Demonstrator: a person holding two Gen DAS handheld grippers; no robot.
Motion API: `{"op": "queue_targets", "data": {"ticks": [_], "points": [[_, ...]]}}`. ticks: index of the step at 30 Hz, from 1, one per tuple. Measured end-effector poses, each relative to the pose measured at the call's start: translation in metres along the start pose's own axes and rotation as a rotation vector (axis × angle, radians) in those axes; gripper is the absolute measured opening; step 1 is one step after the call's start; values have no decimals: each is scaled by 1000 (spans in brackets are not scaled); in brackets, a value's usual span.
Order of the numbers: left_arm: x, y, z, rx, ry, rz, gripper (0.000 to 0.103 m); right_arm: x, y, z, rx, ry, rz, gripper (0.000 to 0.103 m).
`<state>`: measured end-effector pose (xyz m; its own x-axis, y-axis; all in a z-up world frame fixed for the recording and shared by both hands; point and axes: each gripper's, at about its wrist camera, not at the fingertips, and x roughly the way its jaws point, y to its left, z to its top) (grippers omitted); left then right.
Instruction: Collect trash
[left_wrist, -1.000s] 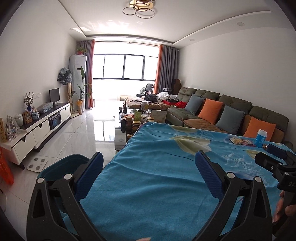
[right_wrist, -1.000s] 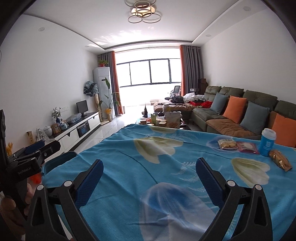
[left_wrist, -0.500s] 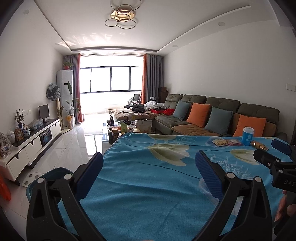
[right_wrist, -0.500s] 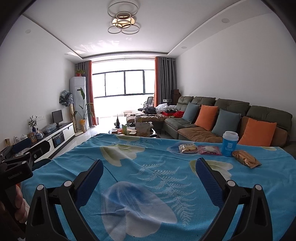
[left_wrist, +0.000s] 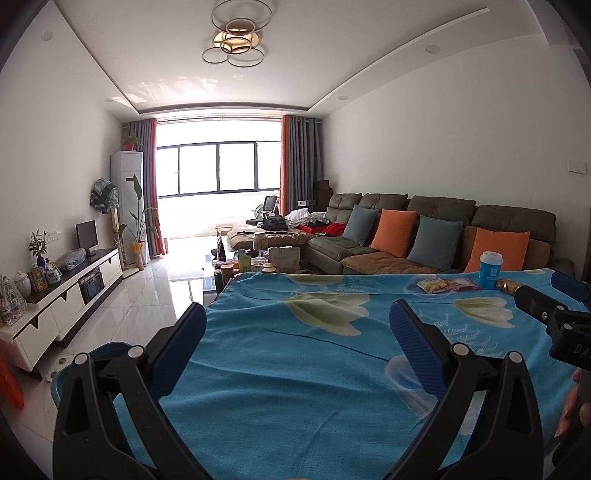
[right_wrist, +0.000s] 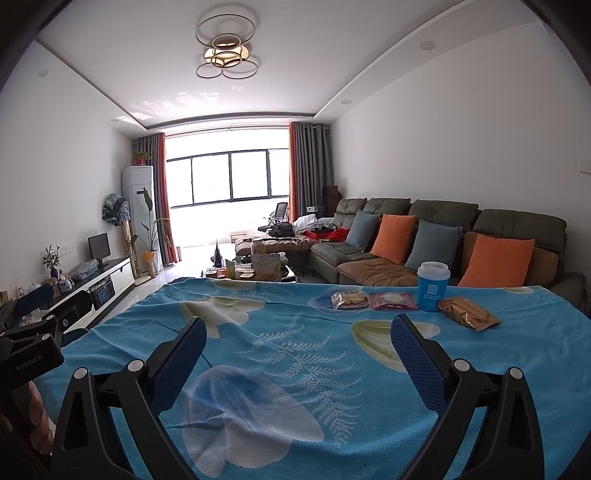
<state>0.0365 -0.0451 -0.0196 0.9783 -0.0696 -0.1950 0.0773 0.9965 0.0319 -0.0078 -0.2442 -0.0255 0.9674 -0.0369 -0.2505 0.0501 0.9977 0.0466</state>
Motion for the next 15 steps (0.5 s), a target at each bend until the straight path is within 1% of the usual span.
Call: {"op": "queue_targets", "data": {"ticks": [15], "points": [[-10, -2, 2, 13, -25, -12, 98, -4, -6, 2, 10, -9, -21, 97]]}}
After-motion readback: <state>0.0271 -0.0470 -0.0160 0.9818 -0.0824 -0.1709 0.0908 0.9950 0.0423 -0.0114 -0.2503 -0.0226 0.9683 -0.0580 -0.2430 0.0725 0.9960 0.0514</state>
